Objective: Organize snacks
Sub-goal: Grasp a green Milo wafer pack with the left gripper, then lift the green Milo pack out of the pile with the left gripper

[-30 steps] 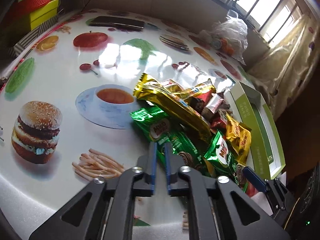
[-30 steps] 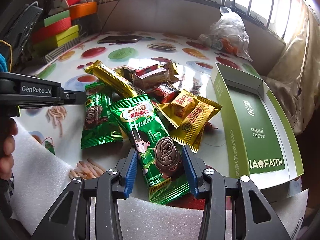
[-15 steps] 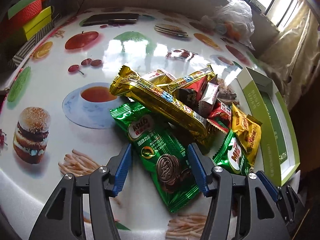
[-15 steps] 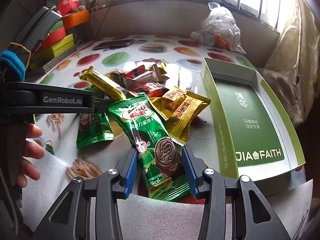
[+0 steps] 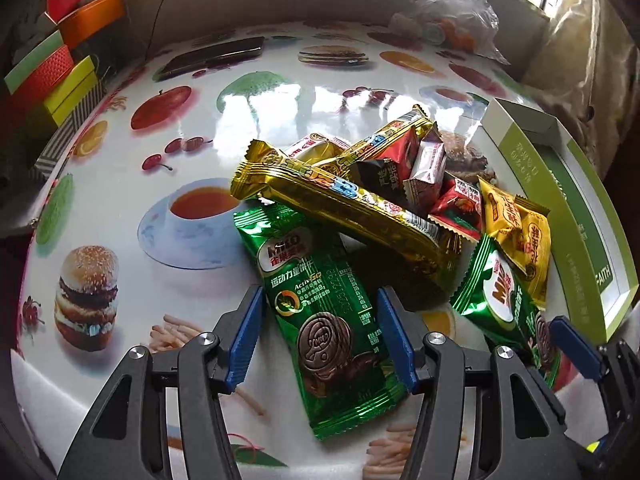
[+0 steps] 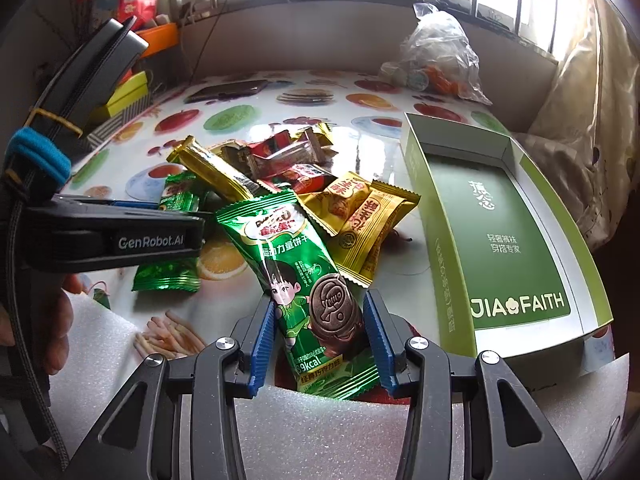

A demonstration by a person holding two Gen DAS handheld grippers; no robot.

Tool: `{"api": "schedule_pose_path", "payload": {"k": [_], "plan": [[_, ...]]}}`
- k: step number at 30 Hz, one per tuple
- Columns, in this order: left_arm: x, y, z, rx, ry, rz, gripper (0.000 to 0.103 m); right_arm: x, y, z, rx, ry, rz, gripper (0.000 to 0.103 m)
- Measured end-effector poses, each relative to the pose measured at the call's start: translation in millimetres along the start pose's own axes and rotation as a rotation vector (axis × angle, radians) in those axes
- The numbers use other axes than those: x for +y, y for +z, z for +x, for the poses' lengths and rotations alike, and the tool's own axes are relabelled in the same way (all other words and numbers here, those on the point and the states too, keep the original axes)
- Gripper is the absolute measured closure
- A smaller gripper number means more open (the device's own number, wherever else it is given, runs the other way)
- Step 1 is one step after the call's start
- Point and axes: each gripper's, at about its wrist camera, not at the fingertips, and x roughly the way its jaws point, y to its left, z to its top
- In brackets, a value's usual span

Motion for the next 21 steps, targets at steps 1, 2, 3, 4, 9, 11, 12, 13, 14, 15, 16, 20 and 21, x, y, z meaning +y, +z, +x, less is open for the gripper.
{"api": "schedule_pose_path", "payload": {"k": [1, 2, 3, 4, 9, 11, 12, 13, 14, 15, 16, 20, 21], "plan": [[1, 0, -1, -0.003, 0.002, 0.001, 0.051, 0, 0, 0, -0.001, 0.001, 0.000, 0.061], [2, -1, -1, -0.004, 0.000, -0.001, 0.055, 0, 0, -1, -0.002, 0.002, 0.000, 0.061], [3, -1, -2, -0.006, 0.004, 0.000, 0.059, 1, -1, -2, -0.002, 0.003, -0.001, 0.061], [4, -1, -3, -0.006, 0.001, 0.000, 0.060, 1, -1, -2, -0.002, 0.003, -0.003, 0.061], [8, -5, -6, -0.013, -0.016, -0.008, 0.063, 5, 0, -3, -0.003, -0.001, -0.007, 0.061], [10, -7, -8, -0.015, -0.029, -0.016, 0.063, 6, 0, -4, -0.007, -0.002, -0.009, 0.061], [12, -9, -9, -0.015, -0.036, -0.019, 0.064, 6, 0, -5, -0.008, -0.001, -0.009, 0.061], [12, -10, -10, -0.015, -0.041, -0.022, 0.064, 6, 0, -6, -0.010, -0.001, -0.010, 0.061], [13, -11, -12, -0.016, -0.051, -0.024, 0.064, 7, 0, -7, -0.011, -0.001, -0.010, 0.061], [14, -13, -14, -0.017, -0.057, -0.025, 0.064, 8, 1, -8, -0.013, 0.000, -0.012, 0.061], [15, -15, -16, -0.020, -0.059, -0.028, 0.064, 8, 1, -9, -0.018, 0.004, -0.014, 0.061], [19, -20, -27, -0.037, -0.074, -0.038, 0.064, 12, 1, -15, -0.032, 0.010, -0.021, 0.061], [20, -21, -31, -0.045, -0.076, -0.037, 0.064, 13, 1, -16, -0.035, 0.011, -0.021, 0.061]]}}
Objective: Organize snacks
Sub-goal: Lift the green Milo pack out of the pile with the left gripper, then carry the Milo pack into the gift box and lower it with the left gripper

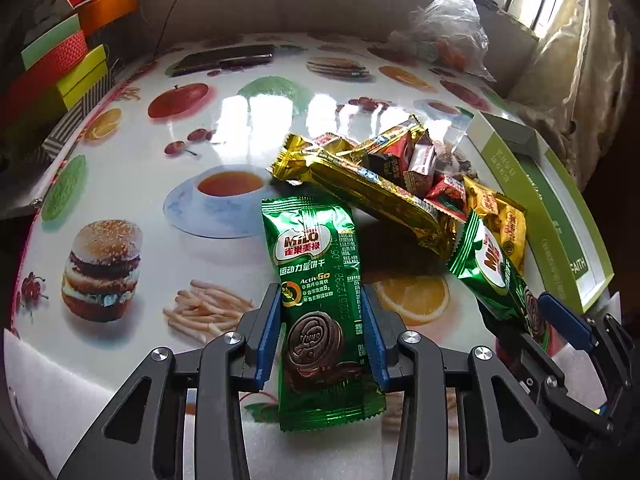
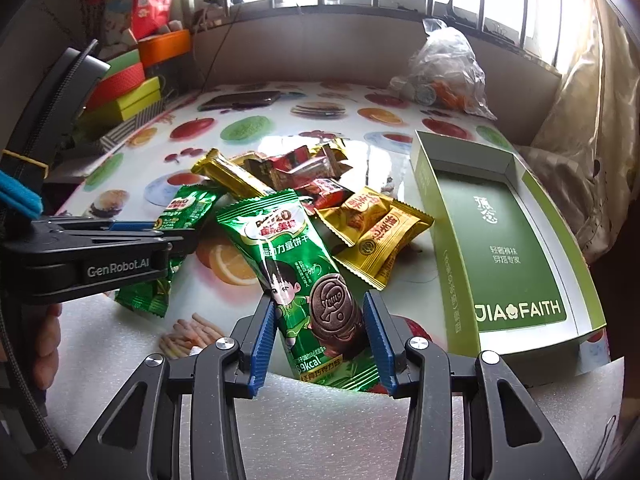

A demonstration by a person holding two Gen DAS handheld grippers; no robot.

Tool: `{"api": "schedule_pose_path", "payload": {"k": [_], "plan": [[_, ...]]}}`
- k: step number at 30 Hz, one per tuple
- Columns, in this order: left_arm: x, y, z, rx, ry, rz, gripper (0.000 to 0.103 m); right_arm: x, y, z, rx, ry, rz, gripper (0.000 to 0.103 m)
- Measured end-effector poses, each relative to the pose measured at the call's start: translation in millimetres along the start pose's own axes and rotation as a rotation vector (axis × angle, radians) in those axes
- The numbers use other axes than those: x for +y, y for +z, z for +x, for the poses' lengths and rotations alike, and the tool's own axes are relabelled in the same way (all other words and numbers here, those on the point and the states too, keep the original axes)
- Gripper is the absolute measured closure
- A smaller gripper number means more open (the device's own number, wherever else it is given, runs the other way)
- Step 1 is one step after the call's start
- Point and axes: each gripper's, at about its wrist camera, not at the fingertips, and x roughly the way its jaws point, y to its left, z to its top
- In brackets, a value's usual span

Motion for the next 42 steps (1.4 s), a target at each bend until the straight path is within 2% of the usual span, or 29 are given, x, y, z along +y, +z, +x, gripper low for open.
{"api": "schedule_pose_path", "payload": {"k": [8, 15, 30, 34, 42], "plan": [[9, 1, -29, -0.063, -0.033, -0.008, 0.064, 2, 4, -13, -0.040, 0.004, 0.007, 0.061], [0, 8, -45, -0.106, -0.080, 0.008, 0.064, -1, 10, -26, -0.079, -0.003, 0.030, 0.061], [-31, 27, -54, -0.150, -0.124, 0.067, 0.064, -24, 26, -35, -0.145, -0.002, 0.127, 0.061], [-35, 33, -54, -0.154, -0.123, 0.074, 0.064, -33, 30, -35, -0.181, 0.044, 0.183, 0.060], [-48, 46, -49, -0.151, -0.151, 0.095, 0.064, -40, 40, -33, -0.176, 0.004, 0.212, 0.060]]}}
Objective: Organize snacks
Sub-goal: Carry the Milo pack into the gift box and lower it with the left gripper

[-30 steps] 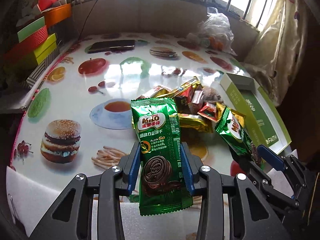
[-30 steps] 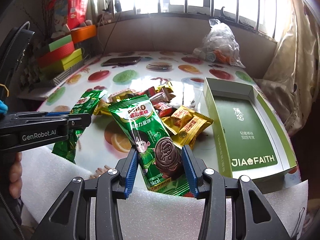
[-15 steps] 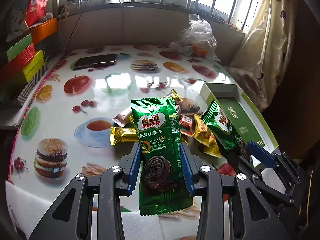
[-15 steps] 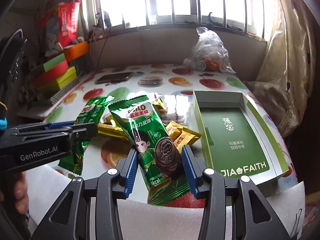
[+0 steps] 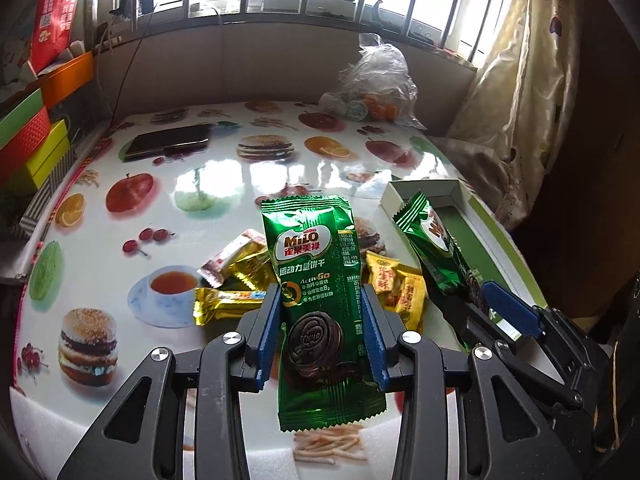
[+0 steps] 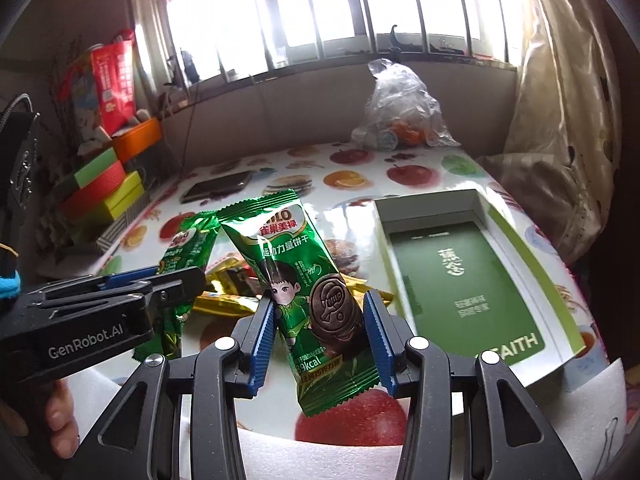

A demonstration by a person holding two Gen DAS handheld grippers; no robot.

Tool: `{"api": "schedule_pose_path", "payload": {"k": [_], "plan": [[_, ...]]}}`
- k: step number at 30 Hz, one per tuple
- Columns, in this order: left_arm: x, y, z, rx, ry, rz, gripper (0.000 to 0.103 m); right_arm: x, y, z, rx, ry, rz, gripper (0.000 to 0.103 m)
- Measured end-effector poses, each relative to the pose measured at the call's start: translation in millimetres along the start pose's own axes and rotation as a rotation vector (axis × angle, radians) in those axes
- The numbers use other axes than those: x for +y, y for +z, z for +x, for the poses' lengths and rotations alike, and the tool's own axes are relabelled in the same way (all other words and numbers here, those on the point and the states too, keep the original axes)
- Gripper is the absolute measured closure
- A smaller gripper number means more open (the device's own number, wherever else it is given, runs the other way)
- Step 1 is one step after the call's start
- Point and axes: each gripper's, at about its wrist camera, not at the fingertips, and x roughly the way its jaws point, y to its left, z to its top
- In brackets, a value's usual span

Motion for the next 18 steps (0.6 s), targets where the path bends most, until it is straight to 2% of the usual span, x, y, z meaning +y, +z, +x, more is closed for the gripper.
{"api": "schedule_pose_path", "payload": {"k": [6, 12, 15, 18], "plan": [[-23, 11, 11, 0.002, -0.075, 0.029, 0.064, -23, 2, -6, -0.010, -0.098, 0.036, 0.060], [-49, 19, 32, 0.037, -0.145, 0.041, 0.064, -55, -2, -3, 0.034, -0.220, 0.076, 0.060], [-61, 22, 40, 0.041, -0.163, 0.056, 0.064, -68, -4, 0, 0.048, -0.260, 0.096, 0.060], [-70, 26, 50, 0.066, -0.213, 0.047, 0.064, -78, -4, 2, 0.056, -0.290, 0.104, 0.060]]}}
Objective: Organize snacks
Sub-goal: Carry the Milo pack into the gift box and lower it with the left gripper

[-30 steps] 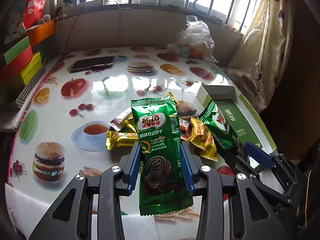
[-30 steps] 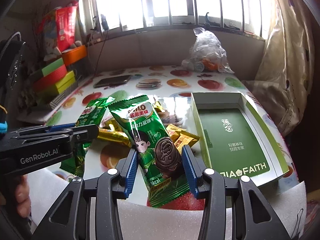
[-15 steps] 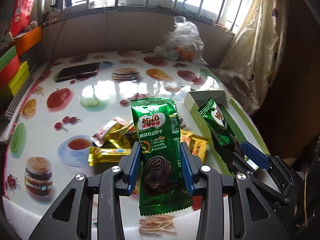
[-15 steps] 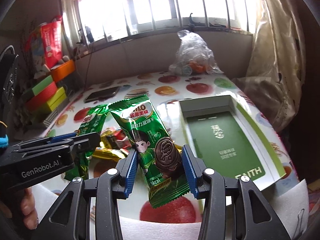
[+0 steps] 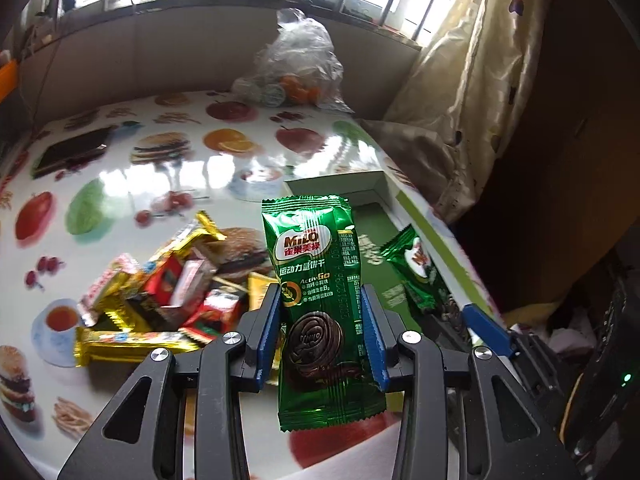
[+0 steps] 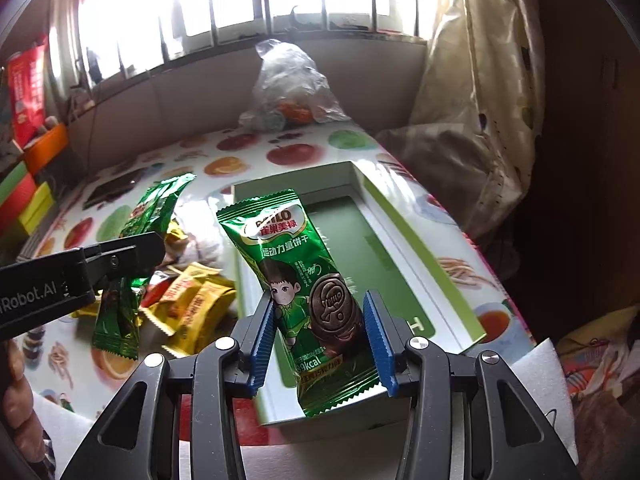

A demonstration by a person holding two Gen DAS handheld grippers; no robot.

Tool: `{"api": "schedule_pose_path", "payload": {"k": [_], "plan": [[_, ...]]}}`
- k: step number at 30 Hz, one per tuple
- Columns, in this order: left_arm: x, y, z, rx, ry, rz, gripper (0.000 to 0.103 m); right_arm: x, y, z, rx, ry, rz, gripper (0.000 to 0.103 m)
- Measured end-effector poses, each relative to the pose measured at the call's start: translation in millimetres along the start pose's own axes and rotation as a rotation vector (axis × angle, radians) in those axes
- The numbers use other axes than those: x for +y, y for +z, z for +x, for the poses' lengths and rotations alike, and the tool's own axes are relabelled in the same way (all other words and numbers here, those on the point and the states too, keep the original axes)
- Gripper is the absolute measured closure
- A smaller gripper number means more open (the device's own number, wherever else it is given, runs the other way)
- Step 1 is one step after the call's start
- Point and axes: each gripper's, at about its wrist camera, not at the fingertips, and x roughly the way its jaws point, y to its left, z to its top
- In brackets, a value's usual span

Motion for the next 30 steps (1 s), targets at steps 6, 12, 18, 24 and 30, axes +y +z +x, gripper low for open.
{"api": "schedule_pose_path", "payload": {"k": [6, 12, 18, 24, 30], "plan": [[-10, 4, 23, 0.045, -0.022, -0.016, 0.064, -15, 4, 12, 0.019, -0.045, 0.012, 0.060], [-24, 3, 39, 0.061, -0.031, 0.006, 0.064, -27, 8, 21, 0.022, -0.084, 0.020, 0.060], [-33, 2, 51, 0.087, -0.035, 0.008, 0.064, -39, 7, 31, 0.041, -0.096, 0.037, 0.060], [-40, 6, 59, 0.096, -0.039, 0.009, 0.063, -41, 6, 39, 0.058, -0.111, 0.018, 0.060], [-46, 5, 73, 0.130, -0.047, 0.004, 0.064, -46, 6, 49, 0.077, -0.113, 0.000, 0.060]]}}
